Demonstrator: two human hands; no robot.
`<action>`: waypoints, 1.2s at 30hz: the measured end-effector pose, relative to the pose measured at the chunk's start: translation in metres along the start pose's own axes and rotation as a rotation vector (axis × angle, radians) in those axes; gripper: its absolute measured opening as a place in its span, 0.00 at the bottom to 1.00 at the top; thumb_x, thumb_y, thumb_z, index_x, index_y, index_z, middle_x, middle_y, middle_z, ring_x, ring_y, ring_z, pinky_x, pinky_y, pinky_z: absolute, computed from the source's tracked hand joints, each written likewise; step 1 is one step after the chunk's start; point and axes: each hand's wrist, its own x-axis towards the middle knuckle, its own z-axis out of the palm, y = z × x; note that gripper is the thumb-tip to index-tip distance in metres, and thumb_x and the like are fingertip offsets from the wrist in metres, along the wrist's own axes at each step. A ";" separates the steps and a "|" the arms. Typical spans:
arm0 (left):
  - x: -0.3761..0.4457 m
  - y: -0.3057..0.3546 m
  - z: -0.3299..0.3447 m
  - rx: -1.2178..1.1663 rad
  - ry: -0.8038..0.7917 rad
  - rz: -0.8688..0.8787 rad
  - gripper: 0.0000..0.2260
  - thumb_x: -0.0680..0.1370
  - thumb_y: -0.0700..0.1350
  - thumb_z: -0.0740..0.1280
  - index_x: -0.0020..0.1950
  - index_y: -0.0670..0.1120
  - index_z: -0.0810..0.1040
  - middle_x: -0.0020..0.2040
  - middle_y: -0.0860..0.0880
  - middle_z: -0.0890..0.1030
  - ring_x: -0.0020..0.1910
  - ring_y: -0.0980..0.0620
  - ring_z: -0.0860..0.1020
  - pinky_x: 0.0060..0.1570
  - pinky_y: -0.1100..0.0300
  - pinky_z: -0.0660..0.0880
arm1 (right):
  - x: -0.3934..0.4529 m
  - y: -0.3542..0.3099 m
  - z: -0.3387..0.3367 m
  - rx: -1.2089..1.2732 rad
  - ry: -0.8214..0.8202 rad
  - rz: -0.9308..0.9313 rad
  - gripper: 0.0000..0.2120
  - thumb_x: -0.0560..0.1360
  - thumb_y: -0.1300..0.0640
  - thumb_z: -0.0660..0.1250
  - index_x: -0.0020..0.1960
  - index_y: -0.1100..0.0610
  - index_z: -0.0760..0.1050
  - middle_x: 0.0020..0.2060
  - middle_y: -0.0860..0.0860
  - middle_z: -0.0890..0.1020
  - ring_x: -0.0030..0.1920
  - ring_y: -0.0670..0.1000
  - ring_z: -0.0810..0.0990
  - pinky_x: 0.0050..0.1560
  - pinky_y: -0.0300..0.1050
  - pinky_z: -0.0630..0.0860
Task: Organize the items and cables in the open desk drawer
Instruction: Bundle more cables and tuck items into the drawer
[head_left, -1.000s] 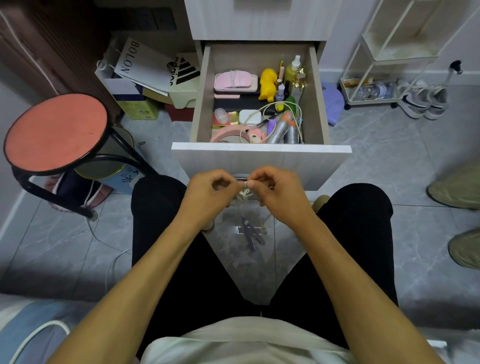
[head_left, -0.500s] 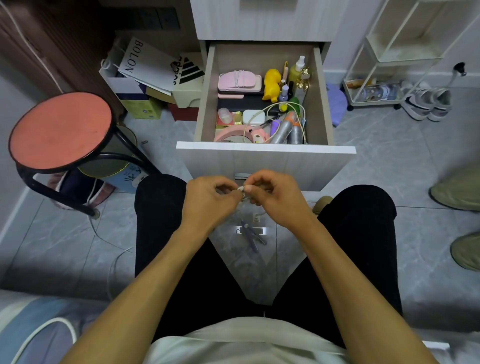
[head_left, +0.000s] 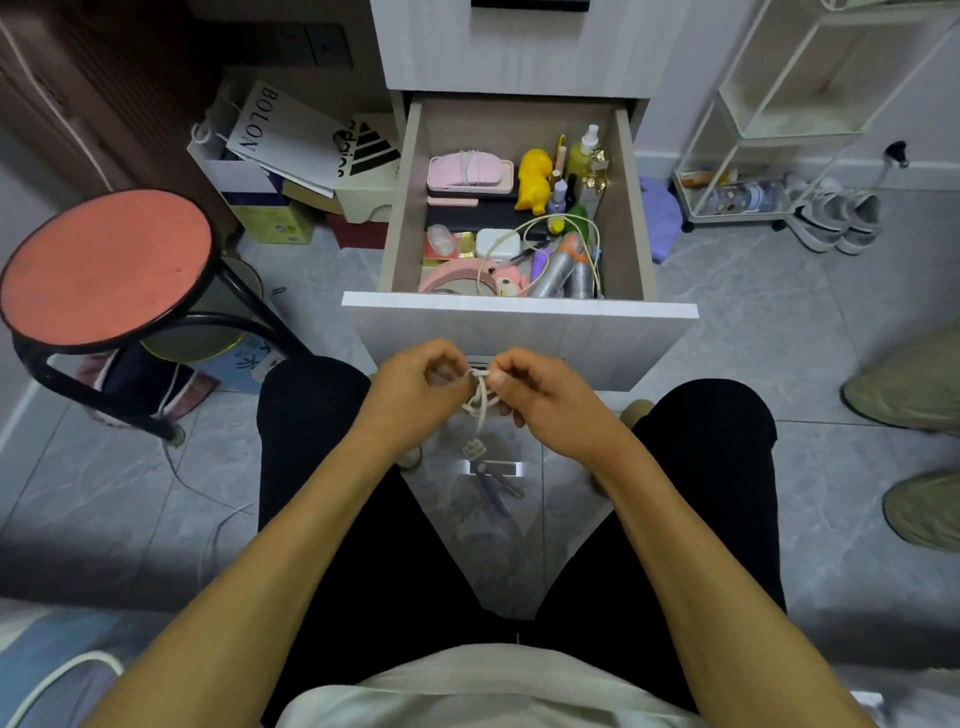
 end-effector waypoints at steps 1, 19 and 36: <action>0.001 -0.001 0.000 0.094 0.038 0.110 0.08 0.74 0.42 0.72 0.39 0.54 0.78 0.35 0.52 0.81 0.33 0.54 0.79 0.36 0.62 0.76 | 0.000 0.001 0.000 0.006 -0.008 0.000 0.07 0.81 0.59 0.60 0.46 0.57 0.74 0.36 0.55 0.77 0.35 0.42 0.75 0.39 0.38 0.74; 0.019 0.007 0.012 -0.126 0.177 -0.157 0.14 0.70 0.29 0.59 0.32 0.44 0.77 0.30 0.46 0.78 0.29 0.48 0.78 0.29 0.59 0.76 | -0.001 0.003 0.004 0.480 0.109 0.254 0.16 0.78 0.52 0.65 0.34 0.57 0.68 0.33 0.56 0.67 0.33 0.48 0.65 0.33 0.40 0.64; 0.016 -0.013 0.008 -0.309 -0.100 -0.133 0.07 0.78 0.38 0.68 0.45 0.47 0.84 0.36 0.46 0.83 0.36 0.50 0.83 0.37 0.61 0.79 | -0.004 0.001 0.001 0.677 0.106 0.466 0.15 0.81 0.52 0.61 0.40 0.57 0.77 0.36 0.54 0.79 0.34 0.50 0.76 0.38 0.45 0.72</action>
